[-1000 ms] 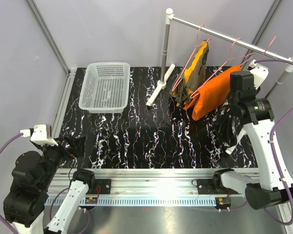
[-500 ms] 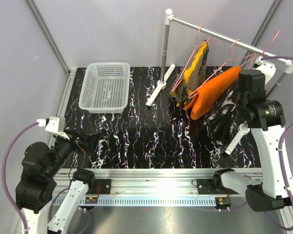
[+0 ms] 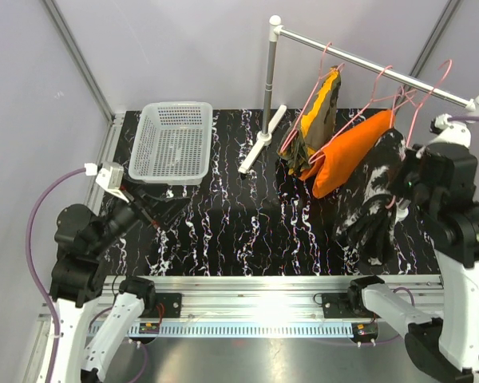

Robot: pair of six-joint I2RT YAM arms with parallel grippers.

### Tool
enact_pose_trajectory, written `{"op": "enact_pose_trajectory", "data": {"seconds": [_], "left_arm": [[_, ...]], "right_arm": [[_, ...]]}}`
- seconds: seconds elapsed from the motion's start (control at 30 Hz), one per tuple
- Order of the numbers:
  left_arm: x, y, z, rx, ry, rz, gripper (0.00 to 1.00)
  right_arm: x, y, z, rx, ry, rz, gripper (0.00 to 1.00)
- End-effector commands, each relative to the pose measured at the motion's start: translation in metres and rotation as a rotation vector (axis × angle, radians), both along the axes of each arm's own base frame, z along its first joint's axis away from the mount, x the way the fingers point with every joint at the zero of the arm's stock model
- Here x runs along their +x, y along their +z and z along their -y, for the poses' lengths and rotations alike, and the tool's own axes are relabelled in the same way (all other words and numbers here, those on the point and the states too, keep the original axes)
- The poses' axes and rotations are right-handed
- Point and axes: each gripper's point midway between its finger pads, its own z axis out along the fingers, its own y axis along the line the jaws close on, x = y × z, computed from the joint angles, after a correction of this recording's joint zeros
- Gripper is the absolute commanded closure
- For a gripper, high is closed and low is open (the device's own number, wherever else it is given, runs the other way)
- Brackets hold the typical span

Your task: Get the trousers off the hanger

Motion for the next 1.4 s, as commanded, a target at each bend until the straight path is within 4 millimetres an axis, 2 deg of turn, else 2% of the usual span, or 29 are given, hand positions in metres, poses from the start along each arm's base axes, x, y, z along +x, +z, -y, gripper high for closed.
{"op": "enact_pose_trajectory", "data": {"seconds": [0.0, 0.1, 0.17, 0.2, 0.23, 0.27, 0.4, 0.43, 0.53, 0.63, 0.67, 0.7, 0.73, 0.77, 0.87, 0.9, 0.97, 1.03, 1.2, 1.3, 1.37], "left_arm": [[-0.001, 0.037, 0.021, -0.081, -0.130, 0.126, 0.01], [0.003, 0.043, 0.027, -0.087, -0.139, 0.144, 0.01], [0.009, 0.042, 0.032, -0.053, -0.120, 0.140, 0.01], [0.014, 0.038, 0.033, -0.023, -0.109, 0.132, 0.01], [0.015, 0.026, 0.038, 0.036, -0.115, 0.107, 0.01], [0.027, 0.020, 0.039, 0.067, -0.076, 0.081, 0.01], [0.019, 0.034, 0.062, 0.083, -0.125, 0.109, 0.01], [0.007, 0.035, 0.074, 0.096, -0.175, 0.123, 0.01], [0.005, 0.045, 0.084, 0.110, -0.137, 0.146, 0.01], [-0.008, 0.054, 0.107, 0.105, -0.153, 0.183, 0.01], [-0.015, 0.053, 0.116, 0.115, -0.147, 0.184, 0.01], [-0.018, 0.053, 0.122, 0.127, -0.139, 0.192, 0.01], [-0.017, 0.050, 0.137, 0.161, -0.129, 0.212, 0.01], [-0.025, 0.056, 0.141, 0.166, -0.095, 0.223, 0.01], [-0.025, 0.069, 0.155, 0.199, -0.005, 0.251, 0.01], [-0.025, 0.071, 0.161, 0.202, -0.002, 0.249, 0.01], [-0.020, 0.075, 0.172, 0.216, 0.023, 0.257, 0.01], [-0.019, 0.092, 0.178, 0.193, 0.027, 0.276, 0.01], [-0.014, 0.105, 0.208, 0.206, 0.051, 0.274, 0.01], [-0.006, 0.105, 0.212, 0.194, 0.088, 0.242, 0.01], [0.003, 0.100, 0.206, 0.206, 0.121, 0.218, 0.01]], "right_arm": [[-0.031, 0.037, -0.016, 0.060, 0.134, 0.167, 1.00], [-0.055, 0.046, -0.027, 0.077, 0.229, 0.217, 1.00], [-0.070, 0.054, -0.041, 0.099, 0.328, 0.234, 1.00], [-0.079, 0.054, -0.052, 0.118, 0.399, 0.227, 1.00], [-0.083, 0.057, -0.057, 0.129, 0.429, 0.236, 1.00], [-0.088, 0.060, -0.062, 0.143, 0.457, 0.252, 1.00], [-0.086, 0.067, -0.092, 0.209, 0.612, 0.241, 1.00], [-0.089, 0.071, -0.102, 0.229, 0.673, 0.244, 1.00], [-0.083, 0.086, -0.115, 0.254, 0.745, 0.266, 1.00], [-0.075, 0.108, -0.126, 0.281, 0.798, 0.313, 1.00], [-0.069, 0.113, -0.131, 0.299, 0.816, 0.311, 1.00], [-0.064, 0.120, -0.135, 0.309, 0.836, 0.328, 1.00], [-0.059, 0.123, -0.138, 0.314, 0.848, 0.329, 1.00], [-0.049, 0.124, -0.141, 0.328, 0.848, 0.322, 1.00], [-0.035, 0.136, -0.144, 0.328, 0.853, 0.354, 1.00], [-0.025, 0.136, -0.147, 0.331, 0.851, 0.342, 1.00], [-0.018, 0.139, -0.148, 0.324, 0.852, 0.350, 1.00], [-0.003, 0.136, -0.151, 0.308, 0.842, 0.334, 1.00], [0.025, 0.128, -0.165, 0.211, 0.816, 0.283, 1.00], [0.033, 0.133, -0.189, 0.148, 0.844, 0.297, 1.00], [0.035, 0.135, -0.197, 0.145, 0.831, 0.323, 1.00]]}}
